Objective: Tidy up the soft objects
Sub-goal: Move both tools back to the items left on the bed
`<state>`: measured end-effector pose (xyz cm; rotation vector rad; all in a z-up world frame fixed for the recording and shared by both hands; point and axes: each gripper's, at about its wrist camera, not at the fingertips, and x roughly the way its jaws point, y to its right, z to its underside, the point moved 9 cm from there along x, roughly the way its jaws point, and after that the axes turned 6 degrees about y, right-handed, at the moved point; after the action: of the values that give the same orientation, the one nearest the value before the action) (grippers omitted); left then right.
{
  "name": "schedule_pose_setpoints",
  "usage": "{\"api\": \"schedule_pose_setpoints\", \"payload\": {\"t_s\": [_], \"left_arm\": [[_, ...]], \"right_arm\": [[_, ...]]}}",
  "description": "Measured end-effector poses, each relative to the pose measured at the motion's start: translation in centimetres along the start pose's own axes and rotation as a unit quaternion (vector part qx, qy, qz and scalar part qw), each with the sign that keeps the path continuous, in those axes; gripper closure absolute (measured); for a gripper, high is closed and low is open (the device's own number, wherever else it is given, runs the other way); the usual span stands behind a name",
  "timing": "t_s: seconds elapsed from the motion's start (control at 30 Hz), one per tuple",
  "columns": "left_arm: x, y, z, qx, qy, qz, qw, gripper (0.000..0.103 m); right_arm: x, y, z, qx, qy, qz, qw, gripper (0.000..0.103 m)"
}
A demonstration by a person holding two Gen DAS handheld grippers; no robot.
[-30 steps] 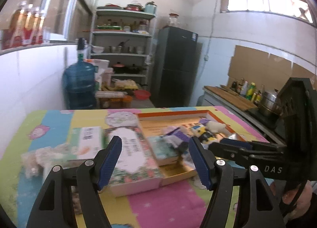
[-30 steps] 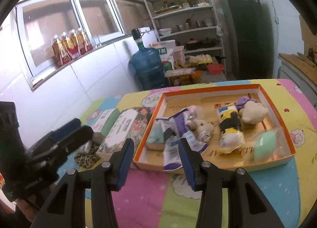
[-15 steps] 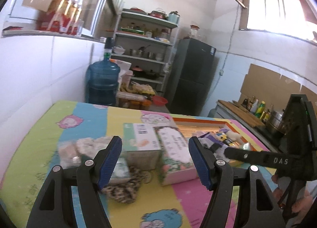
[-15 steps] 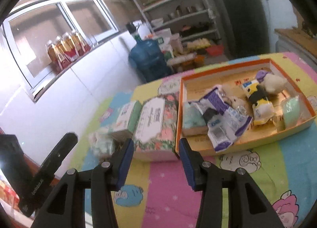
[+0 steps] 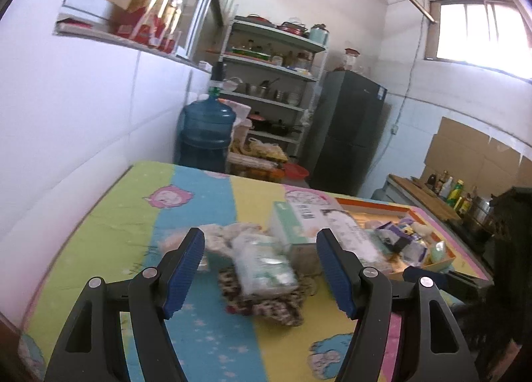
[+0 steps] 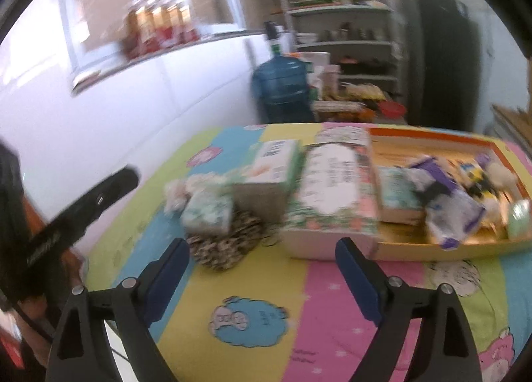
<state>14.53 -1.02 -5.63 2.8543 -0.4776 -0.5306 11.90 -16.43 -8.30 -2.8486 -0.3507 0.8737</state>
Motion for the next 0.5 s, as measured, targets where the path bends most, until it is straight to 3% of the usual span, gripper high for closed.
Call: {"api": "schedule_pose_setpoints", "payload": {"t_s": [0.23,0.33,0.5], "left_arm": [[-0.3,-4.1,0.4,0.000,-0.007,-0.026,0.9996,0.031],[-0.3,-5.7,0.5,-0.005,-0.009,-0.036,0.9993,0.031],[0.0,-8.0,0.7,-0.017,-0.010,-0.044,0.9988,0.031]], "right_arm": [[2.2,-4.7,0.1,-0.065,0.009,0.014,0.998,0.013],[3.8,-7.1,0.9,-0.093,-0.017,-0.025,0.995,0.013],[5.7,-7.4,1.0,-0.051,-0.035,-0.030,0.998,0.014]]}}
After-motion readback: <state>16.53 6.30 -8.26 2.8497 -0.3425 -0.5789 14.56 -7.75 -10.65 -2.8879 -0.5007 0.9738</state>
